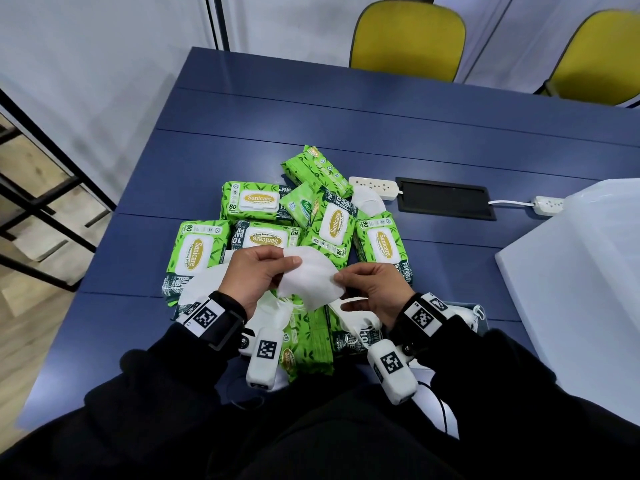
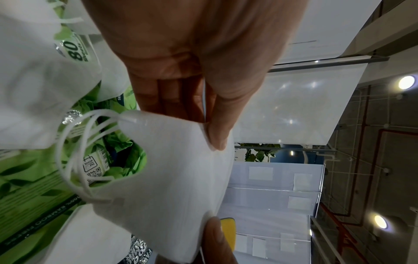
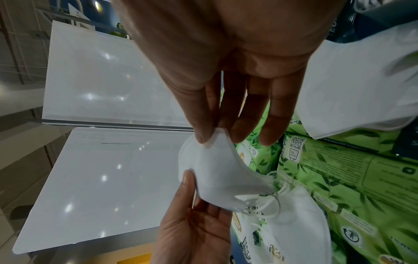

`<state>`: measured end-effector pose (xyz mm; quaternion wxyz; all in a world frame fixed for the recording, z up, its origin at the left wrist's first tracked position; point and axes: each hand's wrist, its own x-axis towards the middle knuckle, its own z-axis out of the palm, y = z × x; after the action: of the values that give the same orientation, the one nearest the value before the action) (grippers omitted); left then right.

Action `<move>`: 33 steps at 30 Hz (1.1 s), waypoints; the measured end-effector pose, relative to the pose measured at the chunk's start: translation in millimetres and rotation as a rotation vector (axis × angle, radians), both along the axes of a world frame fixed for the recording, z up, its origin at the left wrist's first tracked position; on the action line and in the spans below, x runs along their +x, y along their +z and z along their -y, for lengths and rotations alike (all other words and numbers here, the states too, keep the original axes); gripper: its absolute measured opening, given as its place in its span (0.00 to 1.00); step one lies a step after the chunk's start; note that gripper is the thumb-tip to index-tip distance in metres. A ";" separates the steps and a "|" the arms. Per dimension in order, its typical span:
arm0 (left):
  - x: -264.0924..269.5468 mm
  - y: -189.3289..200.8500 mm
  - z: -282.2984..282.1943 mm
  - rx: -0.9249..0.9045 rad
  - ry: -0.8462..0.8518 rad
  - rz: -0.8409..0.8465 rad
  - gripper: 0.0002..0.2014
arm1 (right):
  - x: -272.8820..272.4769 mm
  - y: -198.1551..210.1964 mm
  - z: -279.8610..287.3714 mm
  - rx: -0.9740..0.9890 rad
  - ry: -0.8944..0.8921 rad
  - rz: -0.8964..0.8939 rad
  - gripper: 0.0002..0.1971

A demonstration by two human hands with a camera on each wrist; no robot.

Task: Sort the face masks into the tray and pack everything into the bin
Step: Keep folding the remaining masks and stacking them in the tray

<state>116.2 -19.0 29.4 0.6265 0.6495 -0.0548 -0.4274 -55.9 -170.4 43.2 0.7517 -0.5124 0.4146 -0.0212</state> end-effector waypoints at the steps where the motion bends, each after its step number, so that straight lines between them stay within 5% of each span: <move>1: 0.1 0.2 0.4 0.001 -0.002 0.002 0.10 | 0.3 0.8 0.7 -0.008 0.013 -0.007 0.10; 12: -8.1 7.1 11.5 0.029 -0.164 0.243 0.10 | 15.5 23.6 9.2 -0.254 0.168 -0.056 0.07; 18: -20.9 16.3 10.9 0.160 -0.252 0.913 0.18 | 14.2 22.4 11.9 -0.151 -0.071 -0.048 0.08; 22: -44.9 27.4 18.9 0.097 -0.405 0.955 0.13 | 13.7 21.6 6.0 -0.052 -0.114 -0.011 0.08; 28: -40.1 28.2 30.3 0.205 -0.379 1.020 0.14 | 10.2 26.1 5.5 0.155 -0.169 0.076 0.21; 33: -30.3 31.6 37.3 0.160 -0.397 1.021 0.06 | -4.1 33.8 18.3 0.200 -0.140 0.124 0.12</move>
<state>85.9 -56.3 61.0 0.3764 0.7970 -0.4403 -0.1710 -60.0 -188.8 77.0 0.8199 -0.4024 0.4022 -0.0635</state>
